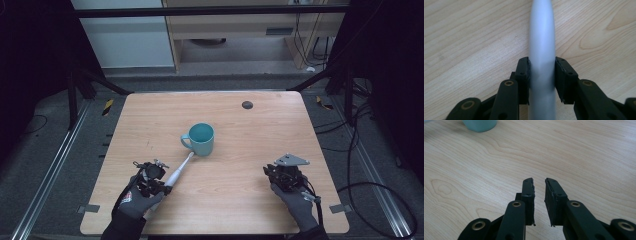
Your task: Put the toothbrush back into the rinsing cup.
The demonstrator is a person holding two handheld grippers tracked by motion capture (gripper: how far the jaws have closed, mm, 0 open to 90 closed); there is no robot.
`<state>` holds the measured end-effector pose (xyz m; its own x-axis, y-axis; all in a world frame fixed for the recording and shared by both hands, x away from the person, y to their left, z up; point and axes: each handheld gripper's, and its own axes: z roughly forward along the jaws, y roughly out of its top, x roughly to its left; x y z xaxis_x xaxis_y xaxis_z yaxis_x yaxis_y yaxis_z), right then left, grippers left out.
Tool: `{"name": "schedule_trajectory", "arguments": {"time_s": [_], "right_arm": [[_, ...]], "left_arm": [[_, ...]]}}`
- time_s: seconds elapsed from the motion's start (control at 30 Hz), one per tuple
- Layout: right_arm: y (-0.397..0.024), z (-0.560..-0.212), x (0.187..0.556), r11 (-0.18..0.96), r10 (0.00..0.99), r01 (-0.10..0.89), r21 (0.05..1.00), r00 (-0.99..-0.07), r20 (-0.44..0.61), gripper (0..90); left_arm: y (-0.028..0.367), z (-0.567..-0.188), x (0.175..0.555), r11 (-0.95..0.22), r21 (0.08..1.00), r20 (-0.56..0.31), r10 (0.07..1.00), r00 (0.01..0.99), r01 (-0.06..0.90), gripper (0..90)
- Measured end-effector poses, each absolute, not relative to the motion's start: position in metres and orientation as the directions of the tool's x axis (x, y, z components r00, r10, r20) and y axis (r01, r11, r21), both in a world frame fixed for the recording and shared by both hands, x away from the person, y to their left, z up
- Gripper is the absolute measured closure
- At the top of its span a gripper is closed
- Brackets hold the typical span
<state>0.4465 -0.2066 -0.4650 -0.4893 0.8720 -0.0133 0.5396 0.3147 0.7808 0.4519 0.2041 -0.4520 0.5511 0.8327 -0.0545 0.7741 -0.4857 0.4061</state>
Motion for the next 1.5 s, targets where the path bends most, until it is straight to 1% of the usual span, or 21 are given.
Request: {"name": "schedule_trajectory", "arguments": {"time_s": [0.17,0.43,0.57,0.7,1.0,1.2,1.27,1.37,1.5], "right_arm": [[-0.207,-0.465,0.446,0.315,0.872,0.536,0.783,-0.489,-0.016,77.3],[-0.208,-0.465,0.446,0.299,0.878,0.542,0.785,-0.478,-0.005,77.3],[-0.208,-0.464,0.446,0.300,0.878,0.538,0.787,-0.479,-0.008,77.4],[-0.207,-0.465,0.446,0.298,0.880,0.543,0.785,-0.474,-0.006,77.4],[-0.207,-0.464,0.446,0.298,0.881,0.539,0.788,-0.474,-0.009,77.4],[-0.208,-0.464,0.446,0.292,0.884,0.539,0.790,-0.468,-0.008,77.4],[-0.208,-0.464,0.447,0.294,0.884,0.539,0.790,-0.468,-0.009,77.4],[-0.208,-0.464,0.447,0.294,0.884,0.539,0.790,-0.468,-0.010,77.4],[-0.209,-0.463,0.447,0.291,0.883,0.537,0.792,-0.469,-0.006,77.5]], "left_arm": [[0.209,-0.438,0.446,-0.464,0.476,-0.044,0.836,0.547,0.747,65.9],[0.221,-0.414,0.439,-0.371,0.624,-0.037,0.865,0.500,0.688,65.9],[0.227,-0.405,0.438,-0.321,0.680,-0.042,0.881,0.472,0.660,65.9],[0.231,-0.394,0.439,-0.295,0.725,-0.022,0.893,0.449,0.623,65.9],[0.231,-0.374,0.449,-0.244,0.798,0.006,0.917,0.398,0.551,65.9],[0.228,-0.364,0.461,-0.199,0.838,0.000,0.931,0.364,0.508,65.9],[0.226,-0.361,0.467,-0.177,0.848,-0.017,0.933,0.360,0.499,65.9],[0.219,-0.360,0.479,-0.151,0.861,-0.034,0.936,0.351,0.486,65.9],[0.209,-0.360,0.491,-0.130,0.878,-0.033,0.944,0.328,0.460,65.9]]}}
